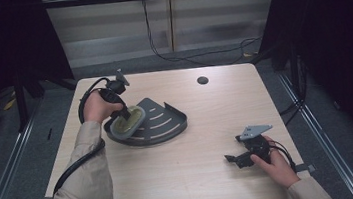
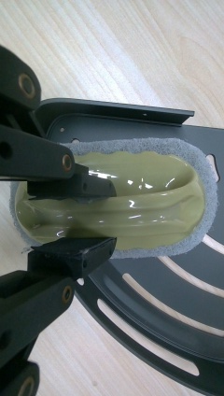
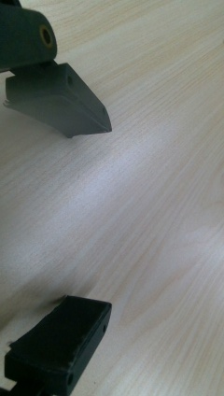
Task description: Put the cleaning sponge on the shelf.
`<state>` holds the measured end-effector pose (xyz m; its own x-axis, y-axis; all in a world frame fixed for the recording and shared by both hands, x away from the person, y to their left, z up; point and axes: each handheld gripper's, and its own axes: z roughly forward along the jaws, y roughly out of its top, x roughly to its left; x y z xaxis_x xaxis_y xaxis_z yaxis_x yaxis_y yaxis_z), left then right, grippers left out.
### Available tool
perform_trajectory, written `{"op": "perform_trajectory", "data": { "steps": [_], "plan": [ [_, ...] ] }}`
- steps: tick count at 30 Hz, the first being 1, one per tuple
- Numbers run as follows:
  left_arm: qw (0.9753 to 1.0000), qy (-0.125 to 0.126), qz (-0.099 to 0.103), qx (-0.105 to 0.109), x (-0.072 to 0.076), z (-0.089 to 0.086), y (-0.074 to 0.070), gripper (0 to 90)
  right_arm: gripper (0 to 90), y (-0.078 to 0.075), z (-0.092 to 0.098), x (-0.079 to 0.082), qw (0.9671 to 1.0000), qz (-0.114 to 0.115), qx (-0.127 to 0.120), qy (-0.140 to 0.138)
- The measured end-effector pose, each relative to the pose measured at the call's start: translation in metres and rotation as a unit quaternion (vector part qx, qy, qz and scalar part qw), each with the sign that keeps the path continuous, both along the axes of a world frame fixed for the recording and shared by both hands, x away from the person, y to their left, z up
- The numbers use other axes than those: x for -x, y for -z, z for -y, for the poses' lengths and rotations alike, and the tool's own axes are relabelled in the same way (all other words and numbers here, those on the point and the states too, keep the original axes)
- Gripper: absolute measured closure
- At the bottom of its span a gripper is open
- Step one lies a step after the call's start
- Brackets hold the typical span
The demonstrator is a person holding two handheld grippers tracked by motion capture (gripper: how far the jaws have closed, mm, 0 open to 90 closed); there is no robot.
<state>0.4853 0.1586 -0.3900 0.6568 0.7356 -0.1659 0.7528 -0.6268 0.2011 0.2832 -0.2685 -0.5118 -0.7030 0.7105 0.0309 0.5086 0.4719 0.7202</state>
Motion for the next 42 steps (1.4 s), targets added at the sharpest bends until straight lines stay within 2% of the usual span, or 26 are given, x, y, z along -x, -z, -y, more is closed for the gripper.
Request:
{"op": "perform_trajectory", "data": {
  "steps": [13,15,18,22,27,36,42],
  "plan": [
    [0.9999,0.002,0.011,0.007,-0.007,0.005,0.005,71.1,11.5,0.000,0.000,0.000,1.0000,0.000,0.000,0.000],
    [1.0000,0.000,0.007,0.003,-0.009,0.002,0.009,71.1,11.5,0.000,0.000,0.000,1.0000,0.000,0.000,0.000],
    [0.9999,-0.003,0.012,0.005,-0.010,-0.002,0.014,71.1,11.5,0.000,0.000,0.000,1.0000,0.000,0.000,0.000],
    [0.9999,-0.009,0.008,0.005,-0.010,-0.007,0.021,71.0,11.5,0.000,0.000,0.000,1.0000,0.001,0.000,0.000],
    [0.9998,-0.014,0.011,0.007,-0.011,-0.012,0.025,71.0,11.5,0.000,0.000,0.000,1.0000,0.001,0.000,0.000],
    [0.9997,-0.011,0.017,-0.014,-0.010,-0.011,0.027,70.6,11.5,0.000,0.000,0.000,1.0000,0.001,0.000,0.000],
    [0.9995,-0.016,0.017,-0.020,-0.009,-0.011,0.028,70.1,11.5,0.000,0.000,0.000,1.0000,0.001,0.000,0.000]
  ]
}}
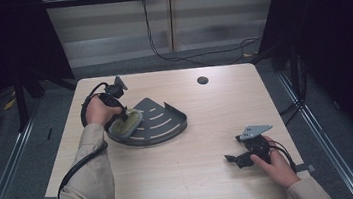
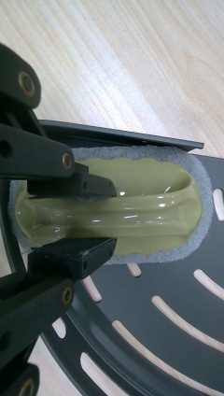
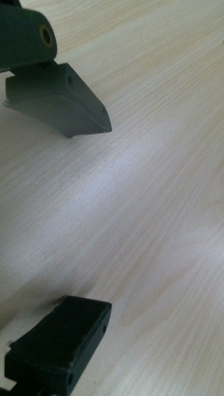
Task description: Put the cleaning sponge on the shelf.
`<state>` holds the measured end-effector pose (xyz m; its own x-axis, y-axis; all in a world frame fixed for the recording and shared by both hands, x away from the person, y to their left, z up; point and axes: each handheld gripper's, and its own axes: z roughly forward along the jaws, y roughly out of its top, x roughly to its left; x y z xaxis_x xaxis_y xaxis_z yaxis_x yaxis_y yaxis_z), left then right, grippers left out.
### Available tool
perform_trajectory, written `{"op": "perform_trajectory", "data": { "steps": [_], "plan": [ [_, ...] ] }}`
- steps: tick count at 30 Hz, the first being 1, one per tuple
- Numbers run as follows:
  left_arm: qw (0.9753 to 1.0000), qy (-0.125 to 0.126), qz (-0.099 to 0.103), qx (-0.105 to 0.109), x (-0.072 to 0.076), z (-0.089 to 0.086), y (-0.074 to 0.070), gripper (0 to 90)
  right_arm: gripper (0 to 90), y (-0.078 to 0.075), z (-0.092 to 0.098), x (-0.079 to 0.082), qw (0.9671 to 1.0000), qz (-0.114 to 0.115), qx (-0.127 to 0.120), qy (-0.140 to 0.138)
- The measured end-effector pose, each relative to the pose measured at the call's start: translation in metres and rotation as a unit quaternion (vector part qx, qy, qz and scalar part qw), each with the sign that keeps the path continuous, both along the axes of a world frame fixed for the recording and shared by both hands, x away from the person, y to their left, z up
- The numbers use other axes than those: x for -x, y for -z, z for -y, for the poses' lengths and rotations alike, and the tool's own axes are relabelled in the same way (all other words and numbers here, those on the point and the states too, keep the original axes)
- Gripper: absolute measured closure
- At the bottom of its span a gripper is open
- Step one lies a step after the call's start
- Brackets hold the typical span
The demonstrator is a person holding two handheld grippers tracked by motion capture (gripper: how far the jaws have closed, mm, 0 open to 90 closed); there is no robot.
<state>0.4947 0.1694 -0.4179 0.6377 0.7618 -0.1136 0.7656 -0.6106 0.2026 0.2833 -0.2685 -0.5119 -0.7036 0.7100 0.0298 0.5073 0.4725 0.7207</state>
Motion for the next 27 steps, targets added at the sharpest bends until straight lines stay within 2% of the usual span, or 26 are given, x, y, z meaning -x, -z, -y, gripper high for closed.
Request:
{"op": "perform_trajectory", "data": {
  "steps": [18,22,27],
  "plan": [
    [0.9998,-0.001,0.001,-0.019,0.0017,0.0020,0.0006,69.7,11.5,0.0000,0.0000,0.0000,1.0000,0.000,0.000,0.000],
    [0.9994,0.007,0.012,-0.032,0.0017,0.0037,-0.0005,70.1,11.5,0.0000,0.0000,0.0000,1.0000,0.000,0.000,0.000],
    [0.9988,0.020,0.014,-0.043,0.0026,0.0064,-0.0002,70.1,11.5,0.0000,0.0000,0.0000,1.0000,0.000,0.000,0.000]
  ]
}}
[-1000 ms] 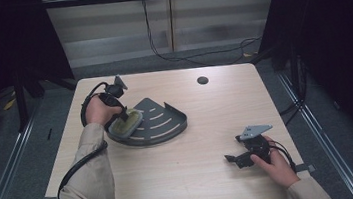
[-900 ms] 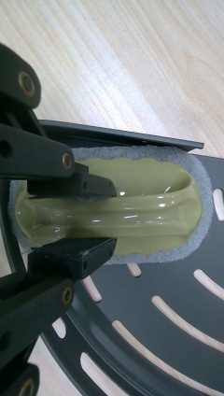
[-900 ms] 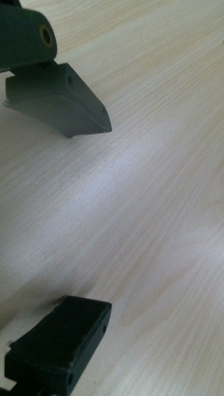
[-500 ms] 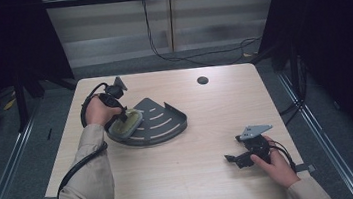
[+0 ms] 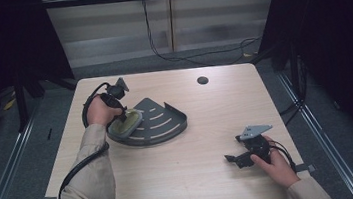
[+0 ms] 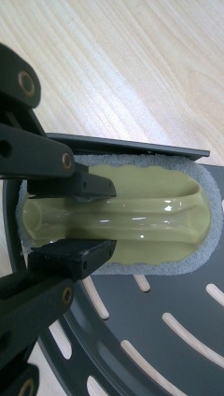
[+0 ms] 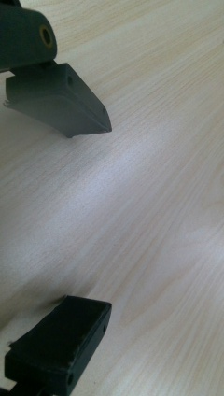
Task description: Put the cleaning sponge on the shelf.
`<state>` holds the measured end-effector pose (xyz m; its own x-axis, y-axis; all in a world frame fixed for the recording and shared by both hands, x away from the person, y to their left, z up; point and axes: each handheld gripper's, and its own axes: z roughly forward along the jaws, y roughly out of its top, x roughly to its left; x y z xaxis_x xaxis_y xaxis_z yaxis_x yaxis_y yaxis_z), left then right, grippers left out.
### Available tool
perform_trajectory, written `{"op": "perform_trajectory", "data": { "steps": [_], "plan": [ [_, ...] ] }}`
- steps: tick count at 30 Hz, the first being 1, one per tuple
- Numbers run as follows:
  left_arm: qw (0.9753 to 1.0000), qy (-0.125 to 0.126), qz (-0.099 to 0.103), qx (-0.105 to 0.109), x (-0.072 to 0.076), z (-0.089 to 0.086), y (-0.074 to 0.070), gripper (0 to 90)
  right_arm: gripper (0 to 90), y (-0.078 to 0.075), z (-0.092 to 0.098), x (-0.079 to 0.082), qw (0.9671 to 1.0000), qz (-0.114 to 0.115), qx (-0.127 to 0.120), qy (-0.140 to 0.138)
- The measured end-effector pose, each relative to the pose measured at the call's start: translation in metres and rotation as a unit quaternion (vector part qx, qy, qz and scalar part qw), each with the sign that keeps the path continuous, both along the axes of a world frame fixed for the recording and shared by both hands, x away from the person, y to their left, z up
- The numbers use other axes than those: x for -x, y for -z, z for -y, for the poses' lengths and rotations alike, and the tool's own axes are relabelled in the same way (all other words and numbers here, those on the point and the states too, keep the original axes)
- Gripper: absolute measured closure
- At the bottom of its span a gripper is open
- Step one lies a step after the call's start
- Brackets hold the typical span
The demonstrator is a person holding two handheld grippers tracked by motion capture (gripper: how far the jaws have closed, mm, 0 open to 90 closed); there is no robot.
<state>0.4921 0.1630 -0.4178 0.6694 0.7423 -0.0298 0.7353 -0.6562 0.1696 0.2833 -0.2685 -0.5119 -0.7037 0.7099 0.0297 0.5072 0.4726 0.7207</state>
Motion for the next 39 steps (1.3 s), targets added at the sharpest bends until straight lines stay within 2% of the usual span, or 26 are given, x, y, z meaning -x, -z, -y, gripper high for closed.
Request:
{"op": "perform_trajectory", "data": {
  "steps": [4,6,12,16,23,31,39],
  "plan": [
    [1.0000,-0.001,0.000,0.002,0.001,0.001,0.002,67.9,11.5,0.000,0.000,0.000,1.0000,0.000,0.000,0.000],
    [1.0000,-0.005,0.005,0.002,0.002,0.000,0.001,63.8,11.5,0.000,0.000,0.000,1.0000,0.000,0.000,0.000],
    [0.9998,-0.019,0.004,0.008,0.004,-0.001,-0.003,52.3,11.5,0.000,0.000,0.000,1.0000,0.000,0.000,0.000],
    [0.9995,-0.028,0.002,0.017,0.007,-0.003,-0.006,48.5,11.5,0.000,0.000,0.000,1.0000,0.000,0.000,0.000],
    [0.9993,-0.033,0.003,0.018,0.009,-0.007,-0.011,45.5,11.5,0.000,0.000,0.000,1.0000,0.000,0.000,0.000],
    [0.9987,-0.045,0.003,0.022,0.012,-0.008,-0.023,38.2,11.5,0.000,0.000,0.000,1.0000,-0.001,0.000,0.001],
    [0.9985,-0.048,0.007,0.028,0.015,-0.008,-0.026,31.6,11.5,0.000,0.000,0.000,1.0000,0.000,0.000,0.000]
  ]
}}
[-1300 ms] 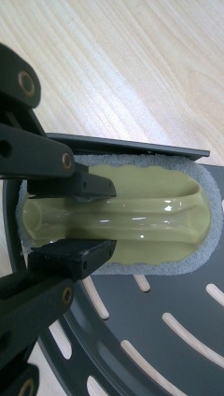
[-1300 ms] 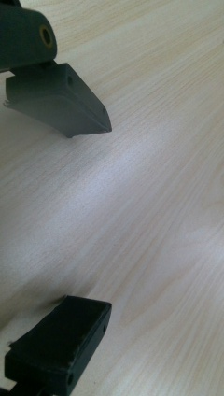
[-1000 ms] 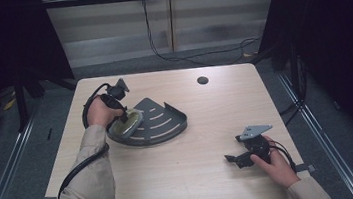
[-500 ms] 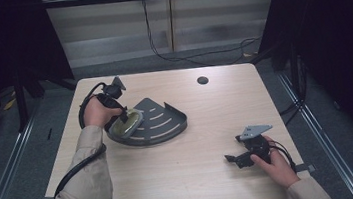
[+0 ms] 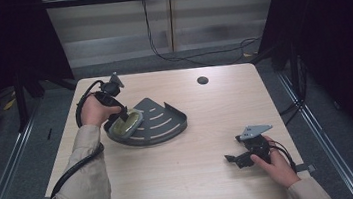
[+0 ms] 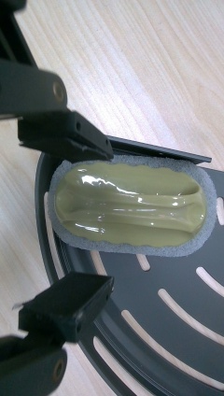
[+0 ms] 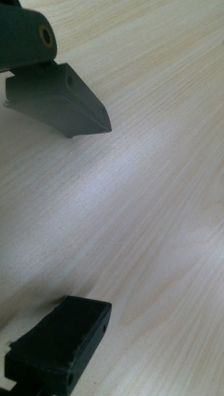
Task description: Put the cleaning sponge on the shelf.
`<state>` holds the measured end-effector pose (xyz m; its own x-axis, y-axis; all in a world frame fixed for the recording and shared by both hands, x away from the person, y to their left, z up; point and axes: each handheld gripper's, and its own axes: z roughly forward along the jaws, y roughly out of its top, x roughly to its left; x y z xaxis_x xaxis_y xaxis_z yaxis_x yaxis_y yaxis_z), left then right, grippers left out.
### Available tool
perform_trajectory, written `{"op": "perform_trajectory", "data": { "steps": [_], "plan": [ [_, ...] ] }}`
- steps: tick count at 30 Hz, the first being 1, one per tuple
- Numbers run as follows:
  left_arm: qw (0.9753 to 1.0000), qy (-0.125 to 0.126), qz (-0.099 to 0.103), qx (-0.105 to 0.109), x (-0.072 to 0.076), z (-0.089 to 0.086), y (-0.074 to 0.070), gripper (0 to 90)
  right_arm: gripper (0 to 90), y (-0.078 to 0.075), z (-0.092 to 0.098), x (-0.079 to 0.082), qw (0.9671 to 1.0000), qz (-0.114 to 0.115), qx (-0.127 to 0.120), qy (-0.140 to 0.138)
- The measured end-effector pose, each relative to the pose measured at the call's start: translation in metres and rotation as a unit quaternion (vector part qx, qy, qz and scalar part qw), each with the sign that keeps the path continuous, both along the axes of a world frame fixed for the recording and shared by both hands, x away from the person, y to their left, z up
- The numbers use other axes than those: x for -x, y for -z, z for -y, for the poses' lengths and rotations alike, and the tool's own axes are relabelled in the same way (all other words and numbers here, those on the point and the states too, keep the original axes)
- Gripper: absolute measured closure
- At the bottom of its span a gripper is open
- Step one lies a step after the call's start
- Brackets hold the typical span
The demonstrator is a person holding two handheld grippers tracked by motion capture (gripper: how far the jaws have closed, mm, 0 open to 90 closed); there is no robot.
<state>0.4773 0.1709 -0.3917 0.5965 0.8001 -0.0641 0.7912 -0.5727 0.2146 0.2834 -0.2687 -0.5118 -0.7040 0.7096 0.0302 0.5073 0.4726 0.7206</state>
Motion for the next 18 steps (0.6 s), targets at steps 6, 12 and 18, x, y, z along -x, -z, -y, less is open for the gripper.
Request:
{"op": "perform_trajectory", "data": {
  "steps": [6,12,18],
  "plan": [
    [1.0000,-0.002,0.004,0.005,0.005,-0.003,-0.003,29.0,11.5,0.000,0.000,0.000,1.0000,0.000,0.000,0.000],
    [0.9999,-0.006,0.001,0.011,0.014,-0.009,-0.007,27.5,11.5,0.000,0.000,0.000,1.0000,0.000,0.000,0.000],
    [0.9999,-0.008,0.001,0.011,0.018,-0.014,-0.012,26.8,11.5,0.000,0.000,0.000,1.0000,0.000,0.000,0.000]
  ]
}}
